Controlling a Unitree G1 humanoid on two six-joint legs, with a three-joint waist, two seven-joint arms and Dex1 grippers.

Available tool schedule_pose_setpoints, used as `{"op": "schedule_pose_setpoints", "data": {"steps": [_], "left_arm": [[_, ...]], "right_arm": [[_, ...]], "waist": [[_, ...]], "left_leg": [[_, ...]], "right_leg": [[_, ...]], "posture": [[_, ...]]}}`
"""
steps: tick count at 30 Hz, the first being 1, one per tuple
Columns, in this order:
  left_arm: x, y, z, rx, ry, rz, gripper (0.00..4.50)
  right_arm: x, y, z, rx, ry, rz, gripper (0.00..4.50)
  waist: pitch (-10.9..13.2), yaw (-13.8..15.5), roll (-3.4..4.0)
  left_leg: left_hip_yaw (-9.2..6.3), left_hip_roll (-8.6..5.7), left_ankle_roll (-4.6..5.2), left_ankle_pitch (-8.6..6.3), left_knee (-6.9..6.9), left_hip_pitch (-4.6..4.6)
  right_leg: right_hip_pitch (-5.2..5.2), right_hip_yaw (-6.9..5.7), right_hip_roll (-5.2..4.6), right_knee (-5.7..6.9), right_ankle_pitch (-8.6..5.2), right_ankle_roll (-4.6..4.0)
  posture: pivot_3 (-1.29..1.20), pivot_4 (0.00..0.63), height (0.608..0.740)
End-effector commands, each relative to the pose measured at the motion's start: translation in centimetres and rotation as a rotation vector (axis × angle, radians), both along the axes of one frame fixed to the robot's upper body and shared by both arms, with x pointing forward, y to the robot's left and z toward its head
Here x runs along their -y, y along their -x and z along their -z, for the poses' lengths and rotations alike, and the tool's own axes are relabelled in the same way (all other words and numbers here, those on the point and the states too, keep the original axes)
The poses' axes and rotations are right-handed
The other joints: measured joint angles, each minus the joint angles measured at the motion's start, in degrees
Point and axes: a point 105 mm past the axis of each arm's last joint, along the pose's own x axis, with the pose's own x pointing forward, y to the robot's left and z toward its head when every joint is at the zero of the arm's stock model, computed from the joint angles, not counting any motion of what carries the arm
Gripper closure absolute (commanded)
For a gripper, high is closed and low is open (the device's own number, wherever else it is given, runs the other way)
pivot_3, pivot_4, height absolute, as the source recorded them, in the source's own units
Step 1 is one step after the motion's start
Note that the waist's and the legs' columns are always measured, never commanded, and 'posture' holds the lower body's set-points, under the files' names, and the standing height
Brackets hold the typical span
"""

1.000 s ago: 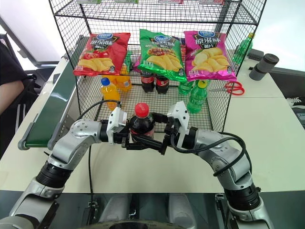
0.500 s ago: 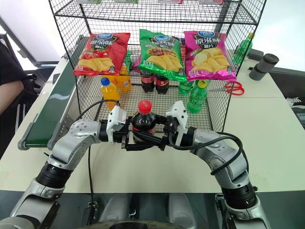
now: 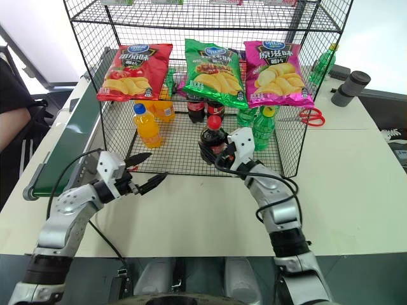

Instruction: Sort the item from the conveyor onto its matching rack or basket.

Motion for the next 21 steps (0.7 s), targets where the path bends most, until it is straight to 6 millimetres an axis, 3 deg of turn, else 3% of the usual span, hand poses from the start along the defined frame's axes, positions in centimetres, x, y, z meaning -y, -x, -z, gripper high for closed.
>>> {"op": "schedule_pose_setpoints", "data": {"steps": [1, 5, 13, 21], "left_arm": [[-0.5, 0.5, -1.5, 0.076, 0.005, -0.03, 0.06], [-0.8, 0.9, -1.4, 0.067, 0.009, -0.044, 0.06], [-0.8, 1.0, -1.4, 0.069, 0.004, -0.041, 0.06], [-0.3, 1.0, -1.3, 0.065, -0.004, -0.014, 0.06]], "right_arm": [[-0.9, -1.6, -1.7, 0.126, -0.019, 0.057, 1.43], [-1.7, -3.9, -1.2, 0.113, -0.056, 0.107, 1.43], [-2.7, -6.1, -1.0, 0.098, -0.07, 0.129, 1.43], [-2.8, -6.8, 0.0, 0.05, -0.084, 0.132, 1.43]], "waist": [[0.0, 0.0, 0.01], [0.0, -0.1, 0.02], [0.0, -0.4, 0.04], [0.0, -1.6, 0.06]], "left_leg": [[0.01, 0.0, 0.0, 0.0, 0.0, 0.0], [0.04, -0.01, -0.01, 0.01, 0.0, 0.0], [0.06, -0.02, -0.03, 0.01, -0.02, 0.0], [0.06, -0.03, -0.04, 0.01, -0.07, 0.0]], "right_leg": [[0.0, 0.0, -0.01, 0.0, 0.0, 0.0], [-0.01, 0.0, -0.07, 0.01, 0.0, 0.0], [-0.01, -0.02, -0.17, 0.03, 0.01, -0.01], [-0.02, -0.02, -0.23, 0.05, 0.01, -0.01]], "posture": [[0.0, 0.15, 0.74], [0.0, 0.15, 0.74], [0.0, 0.15, 0.74], [0.0, 0.15, 0.74]]}}
